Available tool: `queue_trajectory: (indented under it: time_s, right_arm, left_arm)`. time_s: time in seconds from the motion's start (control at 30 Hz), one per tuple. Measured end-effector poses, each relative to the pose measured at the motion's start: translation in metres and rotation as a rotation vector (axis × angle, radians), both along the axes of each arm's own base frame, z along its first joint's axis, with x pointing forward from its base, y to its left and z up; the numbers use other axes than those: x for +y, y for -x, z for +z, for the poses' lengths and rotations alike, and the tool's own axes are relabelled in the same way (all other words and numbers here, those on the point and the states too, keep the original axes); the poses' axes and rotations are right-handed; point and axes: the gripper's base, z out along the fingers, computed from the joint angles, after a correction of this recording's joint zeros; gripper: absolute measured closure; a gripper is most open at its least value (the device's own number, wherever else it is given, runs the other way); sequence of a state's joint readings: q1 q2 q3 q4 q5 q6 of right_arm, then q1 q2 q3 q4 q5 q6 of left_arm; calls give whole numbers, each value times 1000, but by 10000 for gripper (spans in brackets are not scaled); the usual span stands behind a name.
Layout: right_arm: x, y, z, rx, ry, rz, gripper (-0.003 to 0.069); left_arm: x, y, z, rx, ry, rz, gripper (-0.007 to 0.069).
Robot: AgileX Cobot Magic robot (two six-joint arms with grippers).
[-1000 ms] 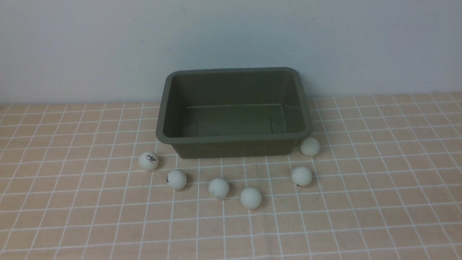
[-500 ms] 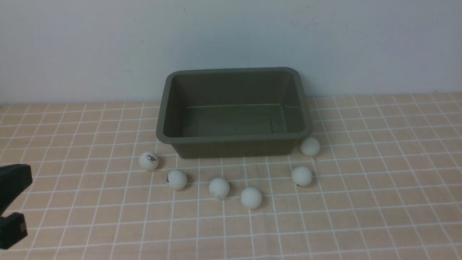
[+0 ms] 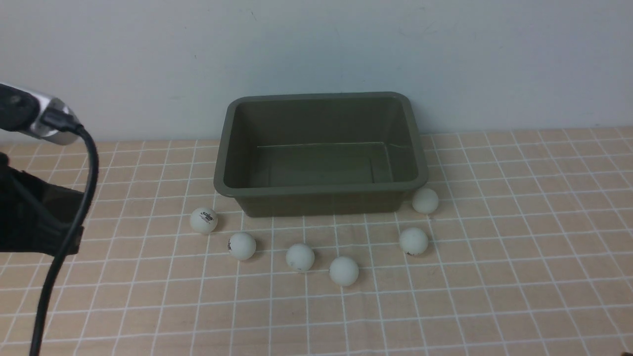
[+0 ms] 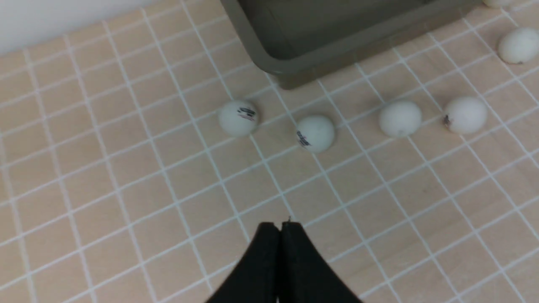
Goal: Put the table tennis balls into the box on the light coffee tablecloth.
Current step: 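Reach for and grasp a ping pong ball on the table beside the basket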
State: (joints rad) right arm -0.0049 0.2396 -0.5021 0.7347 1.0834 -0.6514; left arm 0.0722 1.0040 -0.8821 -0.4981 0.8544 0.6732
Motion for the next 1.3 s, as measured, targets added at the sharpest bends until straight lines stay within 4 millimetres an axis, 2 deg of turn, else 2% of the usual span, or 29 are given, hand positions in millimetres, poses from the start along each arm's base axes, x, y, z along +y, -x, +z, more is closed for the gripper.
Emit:
queue_trajectory:
  time_s: [0.17, 0.3, 0.5, 0.6, 0.73, 0.77, 0.8, 0.9, 0.97, 1.1, 1.3]
  right_arm:
    - [-2, -13, 0, 1, 40, 0, 671]
    - [-2, -17, -1, 11, 46, 0, 671]
    - [-2, -18, 0, 2, 49, -6, 671]
    - [-3, -18, 0, -1, 52, -10, 671]
    - [-3, -18, 0, -1, 54, -11, 671]
    - [-3, -18, 0, -1, 54, -11, 671]
    - [-3, -18, 0, -1, 54, -11, 671]
    - [-3, -18, 0, -2, 53, -11, 671]
    - [-3, -18, 0, -2, 53, -11, 671]
    - [-3, -18, 0, -8, 51, -17, 671]
    - [-4, -19, 1, -15, 50, -23, 671]
  left_arm:
    - [-6, -23, -14, 41, 32, -99, 690]
    - [-4, -39, -31, 68, -40, -184, 690]
    - [5, -70, -49, 144, -96, -145, 667]
    - [10, -97, -51, 171, -112, -102, 609]
    - [15, -130, -49, 175, -137, -97, 484]
    - [15, -131, -50, 184, -136, -99, 477]
    - [15, -141, -52, 199, -136, -110, 428]
    - [15, -161, -61, 255, -126, -139, 347]
    - [14, -167, -65, 278, -121, -156, 334]
    - [4, -184, -85, 358, -104, -236, 326]
    - [-5, -203, -119, 432, -83, -245, 326]
